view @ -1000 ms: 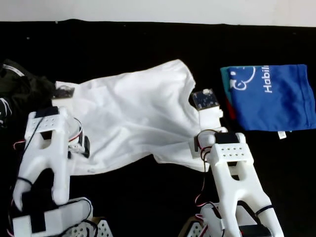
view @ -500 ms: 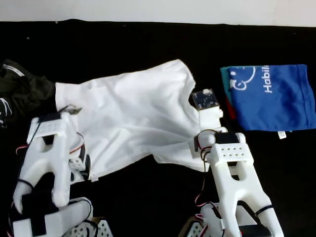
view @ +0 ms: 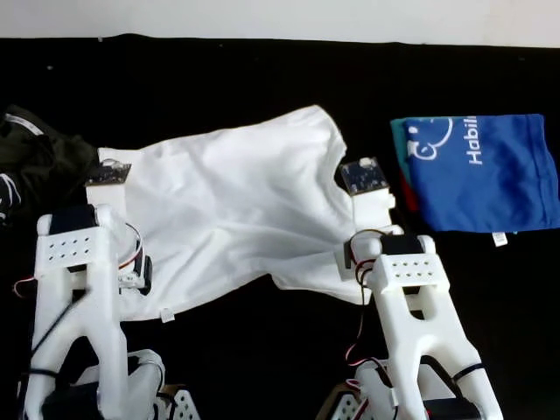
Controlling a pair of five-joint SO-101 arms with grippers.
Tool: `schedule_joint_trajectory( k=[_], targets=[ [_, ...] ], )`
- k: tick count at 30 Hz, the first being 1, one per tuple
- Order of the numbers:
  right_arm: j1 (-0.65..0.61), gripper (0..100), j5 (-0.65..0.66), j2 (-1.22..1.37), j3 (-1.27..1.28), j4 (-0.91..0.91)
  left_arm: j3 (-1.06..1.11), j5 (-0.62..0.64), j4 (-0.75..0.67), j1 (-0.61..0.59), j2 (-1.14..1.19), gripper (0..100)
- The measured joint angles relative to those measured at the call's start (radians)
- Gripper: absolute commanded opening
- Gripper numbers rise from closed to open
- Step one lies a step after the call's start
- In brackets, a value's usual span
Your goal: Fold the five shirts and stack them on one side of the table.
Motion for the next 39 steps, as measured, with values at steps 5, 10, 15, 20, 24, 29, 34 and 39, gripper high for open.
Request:
schedule_joint_trajectory(
  k=[5, 10, 15, 20, 24, 29, 34, 39],
  targets=[
    [0.000, 12.4, 0.000, 0.000, 0.000, 0.000, 0.066, -0.124, -0.063, 0.000, 0.104, 15],
    [0.000, 12.4, 0.000, 0.000, 0.000, 0.000, 0.078, -0.213, -0.201, -0.075, 0.232, 15],
    [0.000, 12.4, 0.000, 0.000, 0.000, 0.000, 0.026, -0.281, -0.210, -0.150, 0.324, 15],
    [0.000, 12.4, 0.000, 0.000, 0.000, 0.000, 0.005, -0.316, -0.169, -0.164, 0.338, 15],
    [0.000, 12.4, 0.000, 0.000, 0.000, 0.000, 0.003, -0.328, -0.147, -0.167, 0.338, 12],
    [0.000, 12.4, 0.000, 0.000, 0.000, 0.000, 0.003, -0.328, -0.140, -0.167, 0.338, 1],
    [0.000, 12.7, 0.000, 0.000, -0.011, 0.000, -0.043, -0.239, -0.138, -0.147, 0.339, 1],
    [-0.069, 12.7, 0.000, 0.018, -0.137, 0.135, -0.132, -0.161, -0.091, -0.147, 0.339, 1]
  ],
)
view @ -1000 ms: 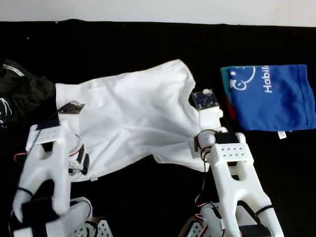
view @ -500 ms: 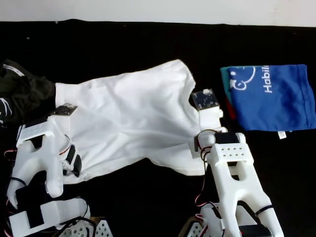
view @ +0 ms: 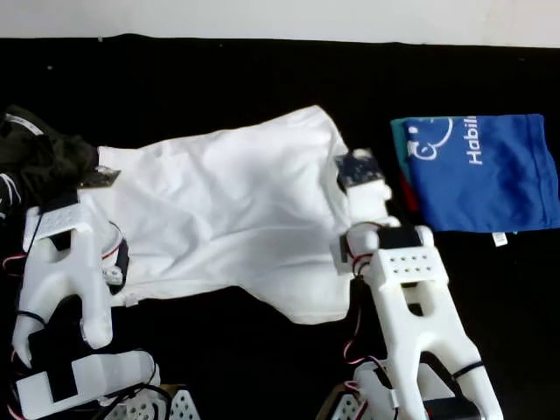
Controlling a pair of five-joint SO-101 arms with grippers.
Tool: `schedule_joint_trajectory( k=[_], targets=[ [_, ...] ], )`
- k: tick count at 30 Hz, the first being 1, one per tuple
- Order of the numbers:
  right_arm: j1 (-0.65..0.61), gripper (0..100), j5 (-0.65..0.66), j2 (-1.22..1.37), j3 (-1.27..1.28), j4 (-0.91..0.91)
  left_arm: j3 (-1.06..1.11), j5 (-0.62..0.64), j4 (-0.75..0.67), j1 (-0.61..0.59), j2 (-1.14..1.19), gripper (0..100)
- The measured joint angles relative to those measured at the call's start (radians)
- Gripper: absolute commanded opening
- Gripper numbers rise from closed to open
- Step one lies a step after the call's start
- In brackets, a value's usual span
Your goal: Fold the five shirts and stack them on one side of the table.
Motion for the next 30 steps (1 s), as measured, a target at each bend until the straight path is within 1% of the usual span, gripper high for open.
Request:
schedule_joint_trajectory(
  k=[2, 4, 6, 8, 10, 13, 16, 21, 24, 28, 30],
  targets=[
    [-0.058, 12.7, 0.009, 0.043, -0.074, 0.091, -0.023, 0.006, 0.020, 0.000, 0.000, 1],
    [-0.133, 12.7, 0.048, 0.112, -0.132, 0.173, -0.038, 0.006, 0.026, 0.005, 0.000, 1],
    [-0.209, 12.7, 0.074, 0.198, -0.169, 0.226, -0.051, 0.009, 0.028, 0.005, 0.000, 1],
    [-0.264, 12.7, 0.084, 0.292, -0.201, 0.235, -0.060, 0.012, 0.028, 0.005, 0.000, 1],
    [-0.285, 12.7, 0.089, 0.379, -0.238, 0.210, -0.064, 0.012, 0.029, 0.005, 0.000, 1],
    [-0.252, 12.7, 0.089, 0.512, -0.299, 0.121, -0.064, 0.012, 0.029, 0.005, 0.000, 1],
    [-0.169, 12.7, 0.091, 0.643, -0.388, 0.029, -0.064, 0.012, 0.029, 0.005, 0.000, 1],
    [-0.061, 12.7, 0.091, 0.807, -0.582, 0.011, -0.068, 0.020, 0.046, 0.009, 0.000, 1],
    [-0.048, 12.7, 0.091, 0.836, -0.680, 0.068, -0.075, 0.071, 0.046, 0.017, 0.000, 1],
    [-0.043, 12.7, 0.091, 0.836, -0.792, 0.233, -0.075, 0.087, 0.046, 0.046, 0.000, 1],
    [-0.041, 12.7, 0.091, 0.806, -0.809, 0.302, -0.075, 0.089, 0.046, 0.060, 0.000, 1]
  ],
)
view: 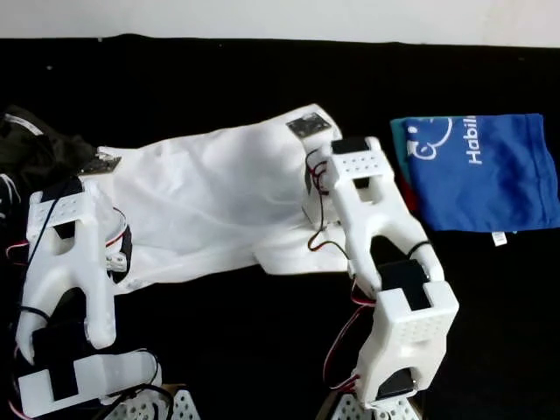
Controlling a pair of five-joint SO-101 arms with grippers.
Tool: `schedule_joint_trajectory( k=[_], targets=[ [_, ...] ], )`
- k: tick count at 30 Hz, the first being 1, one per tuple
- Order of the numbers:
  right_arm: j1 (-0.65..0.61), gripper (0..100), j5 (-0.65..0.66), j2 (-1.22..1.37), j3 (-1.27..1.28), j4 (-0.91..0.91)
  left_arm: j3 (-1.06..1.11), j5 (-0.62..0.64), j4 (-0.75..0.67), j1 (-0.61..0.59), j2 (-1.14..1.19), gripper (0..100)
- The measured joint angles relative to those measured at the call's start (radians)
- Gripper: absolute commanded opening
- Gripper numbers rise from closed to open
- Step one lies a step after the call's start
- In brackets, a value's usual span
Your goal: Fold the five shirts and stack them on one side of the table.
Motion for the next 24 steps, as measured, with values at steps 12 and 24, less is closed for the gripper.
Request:
schedule_joint_trajectory(
  k=[12, 24],
  targets=[
    [-0.055, 24.5, 0.002, -0.276, 0.258, 0.110, 0.000, 0.000, -0.014, 0.008, 0.000, 1],
    [-0.097, 24.5, 0.002, -0.276, 0.457, -0.092, 0.000, 0.002, -0.018, 0.008, 0.000, 1]
  ],
)
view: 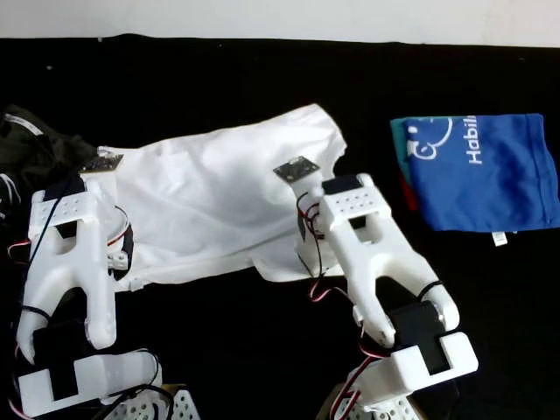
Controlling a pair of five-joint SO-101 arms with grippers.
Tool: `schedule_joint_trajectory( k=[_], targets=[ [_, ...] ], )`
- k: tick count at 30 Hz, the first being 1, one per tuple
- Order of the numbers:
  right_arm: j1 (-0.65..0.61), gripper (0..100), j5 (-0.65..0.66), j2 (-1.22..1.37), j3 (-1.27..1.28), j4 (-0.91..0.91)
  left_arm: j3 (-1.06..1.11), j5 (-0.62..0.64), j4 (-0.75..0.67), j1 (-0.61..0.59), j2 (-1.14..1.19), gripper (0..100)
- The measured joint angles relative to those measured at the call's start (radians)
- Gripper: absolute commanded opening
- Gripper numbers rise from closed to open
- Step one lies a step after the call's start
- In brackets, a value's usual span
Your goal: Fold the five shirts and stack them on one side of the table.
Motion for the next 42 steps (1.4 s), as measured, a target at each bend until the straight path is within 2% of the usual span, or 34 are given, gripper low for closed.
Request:
schedule_joint_trajectory(
  k=[5, 11, 13, 19, 28, 36, 39, 42],
  targets=[
    [0.044, 22.7, 0.000, 0.074, 0.011, -0.069, 0.000, 0.000, 0.000, 0.000, 0.000, 1],
    [0.089, 3.3, 0.000, 0.091, 0.011, -0.137, 0.000, 0.000, 0.000, 0.000, 0.000, 1],
    [0.101, 0.3, 0.000, 0.091, 0.009, -0.146, 0.000, 0.000, 0.000, 0.000, 0.000, 1],
    [0.110, 0.6, 0.000, 0.058, 0.014, -0.140, 0.000, 0.000, 0.000, 0.000, 0.000, 1],
    [0.110, 0.6, 0.009, -0.227, 0.021, 0.071, 0.000, 0.000, 0.000, 0.000, 0.000, 1],
    [0.078, 0.6, 0.226, -0.255, 0.021, 0.327, 0.000, 0.000, 0.000, 0.000, 0.000, 1],
    [0.072, 0.7, 0.278, -0.255, 0.021, 0.370, 0.000, 0.000, 0.000, 0.000, 0.000, 1],
    [0.071, 8.8, 0.293, -0.255, 0.021, 0.381, 0.000, 0.000, 0.000, 0.000, 0.000, 1]
  ],
)
